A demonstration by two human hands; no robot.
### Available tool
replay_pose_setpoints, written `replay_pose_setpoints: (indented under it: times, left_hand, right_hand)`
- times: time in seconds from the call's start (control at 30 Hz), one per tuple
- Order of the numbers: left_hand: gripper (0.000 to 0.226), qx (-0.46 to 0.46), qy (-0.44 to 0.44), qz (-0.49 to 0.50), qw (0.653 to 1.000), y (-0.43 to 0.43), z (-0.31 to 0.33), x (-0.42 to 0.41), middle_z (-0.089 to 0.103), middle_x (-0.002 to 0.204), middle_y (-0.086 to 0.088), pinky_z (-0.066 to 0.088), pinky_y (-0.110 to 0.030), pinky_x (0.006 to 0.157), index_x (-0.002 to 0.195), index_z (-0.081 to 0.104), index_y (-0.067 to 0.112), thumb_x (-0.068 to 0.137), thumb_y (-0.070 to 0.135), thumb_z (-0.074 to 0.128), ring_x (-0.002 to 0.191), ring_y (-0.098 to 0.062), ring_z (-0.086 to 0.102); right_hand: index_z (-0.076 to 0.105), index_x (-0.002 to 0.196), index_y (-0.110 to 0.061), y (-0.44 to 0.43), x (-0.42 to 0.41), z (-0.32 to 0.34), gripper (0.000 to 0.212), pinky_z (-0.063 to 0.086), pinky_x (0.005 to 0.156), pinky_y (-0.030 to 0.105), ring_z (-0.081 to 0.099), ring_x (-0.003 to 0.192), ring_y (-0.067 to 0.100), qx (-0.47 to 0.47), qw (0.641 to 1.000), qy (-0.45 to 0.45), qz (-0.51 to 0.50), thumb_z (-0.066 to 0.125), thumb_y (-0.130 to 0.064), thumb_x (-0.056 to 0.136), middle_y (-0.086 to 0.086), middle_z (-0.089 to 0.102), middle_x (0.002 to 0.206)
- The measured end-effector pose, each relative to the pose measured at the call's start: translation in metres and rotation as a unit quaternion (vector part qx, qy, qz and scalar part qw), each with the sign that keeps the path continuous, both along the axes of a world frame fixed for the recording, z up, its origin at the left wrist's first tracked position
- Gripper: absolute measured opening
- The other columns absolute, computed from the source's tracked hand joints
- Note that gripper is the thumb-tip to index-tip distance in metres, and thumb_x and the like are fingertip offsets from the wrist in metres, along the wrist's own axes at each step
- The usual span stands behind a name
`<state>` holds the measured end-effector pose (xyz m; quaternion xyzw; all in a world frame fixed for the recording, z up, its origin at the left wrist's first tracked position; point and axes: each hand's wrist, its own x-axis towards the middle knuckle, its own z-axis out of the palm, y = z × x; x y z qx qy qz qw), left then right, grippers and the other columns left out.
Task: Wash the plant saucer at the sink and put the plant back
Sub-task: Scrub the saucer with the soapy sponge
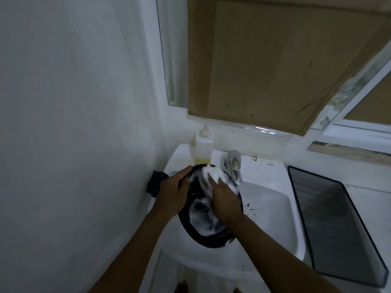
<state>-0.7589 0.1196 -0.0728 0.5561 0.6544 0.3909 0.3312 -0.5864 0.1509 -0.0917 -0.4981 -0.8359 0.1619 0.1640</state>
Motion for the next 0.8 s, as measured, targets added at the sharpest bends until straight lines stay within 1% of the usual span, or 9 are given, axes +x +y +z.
replay_pose_setpoints:
  times: [0.07,0.17,0.27,0.33,0.4,0.47,0.53,0.67,0.8]
  left_hand:
    - [0.038,0.002,0.012,0.003,1.0,0.003,0.005,-0.002,0.052,0.129,0.012,0.028,0.01,0.085,0.14,0.052,0.017,0.103,0.015,0.046,0.117,0.0,0.046]
    - [0.038,0.004,0.024,0.016,1.0,0.005,0.009,-0.013,0.056,0.135,0.004,0.029,0.011,0.082,0.14,0.053,0.015,0.103,0.014,0.046,0.116,-0.002,0.047]
    - [0.037,0.011,0.012,0.057,0.998,0.008,0.011,-0.015,0.058,0.136,-0.001,0.03,0.012,0.076,0.139,0.054,0.016,0.103,0.015,0.046,0.111,-0.002,0.048]
    - [0.037,0.022,0.018,0.067,0.997,0.008,0.011,-0.01,0.059,0.137,-0.003,0.029,0.013,0.077,0.138,0.055,0.016,0.103,0.016,0.046,0.11,-0.002,0.048]
    - [0.037,0.028,0.019,0.071,0.997,0.006,0.01,-0.005,0.058,0.138,-0.004,0.028,0.012,0.08,0.139,0.054,0.016,0.103,0.016,0.045,0.116,-0.006,0.051]
    - [0.038,0.031,0.02,0.077,0.996,0.003,0.008,-0.002,0.056,0.14,-0.004,0.03,0.003,0.088,0.141,0.052,0.016,0.104,0.018,0.043,0.124,-0.014,0.052]
    - [0.038,0.033,0.024,0.081,0.996,0.001,0.009,-0.002,0.056,0.141,-0.003,0.032,-0.003,0.092,0.141,0.052,0.017,0.104,0.018,0.043,0.126,-0.016,0.051]
    - [0.036,0.043,0.026,0.069,0.996,0.002,0.018,-0.008,0.059,0.137,-0.002,0.028,0.011,0.083,0.138,0.055,0.015,0.103,0.015,0.045,0.118,-0.005,0.051]
    - [0.036,0.063,0.017,0.074,0.995,0.006,0.032,-0.01,0.06,0.136,0.0,0.033,0.003,0.089,0.137,0.057,0.018,0.103,0.016,0.047,0.116,-0.003,0.052]
  right_hand:
    - [0.023,0.151,-0.012,-0.002,-0.004,-0.001,0.075,0.03,0.114,0.039,0.038,0.138,0.039,0.0,0.997,-0.039,0.07,0.053,0.009,0.085,0.024,0.035,0.152]
    - [0.037,0.149,-0.01,0.001,0.024,-0.003,0.07,0.041,0.104,0.048,0.039,0.136,0.044,0.034,0.995,-0.059,0.08,0.053,0.001,0.082,0.022,0.039,0.15]
    - [0.023,0.154,-0.02,-0.015,0.047,-0.01,0.068,0.042,0.103,0.037,0.024,0.146,0.035,-0.017,0.996,-0.069,0.053,0.047,-0.005,0.092,0.01,0.018,0.162]
    - [0.025,0.153,-0.021,-0.036,0.046,-0.019,0.068,0.042,0.1,0.033,0.034,0.14,0.033,-0.061,0.997,-0.035,0.02,0.051,-0.003,0.093,0.011,0.026,0.159]
    - [0.038,0.148,-0.016,-0.055,0.036,-0.022,0.061,0.043,0.089,0.026,0.052,0.121,0.03,-0.073,0.997,0.011,0.0,0.057,-0.004,0.091,0.012,0.046,0.148]
    - [0.048,0.142,-0.014,-0.068,0.025,-0.02,0.054,0.041,0.088,0.025,0.058,0.109,0.028,-0.086,0.994,0.061,0.001,0.06,-0.006,0.09,0.008,0.053,0.141]
    - [0.052,0.139,-0.012,-0.066,0.022,-0.015,0.051,0.038,0.09,0.026,0.058,0.108,0.03,-0.074,0.995,0.061,0.005,0.062,-0.007,0.088,0.007,0.056,0.138]
    - [0.045,0.144,-0.01,-0.022,0.029,-0.005,0.049,0.033,0.106,0.034,0.046,0.128,0.037,-0.056,0.998,0.02,-0.023,0.055,-0.007,0.095,0.017,0.046,0.146]
    - [0.041,0.146,-0.014,0.009,0.017,0.009,0.052,0.04,0.1,0.043,0.046,0.124,0.042,-0.137,0.987,-0.024,-0.076,0.047,-0.004,0.095,0.023,0.042,0.142]
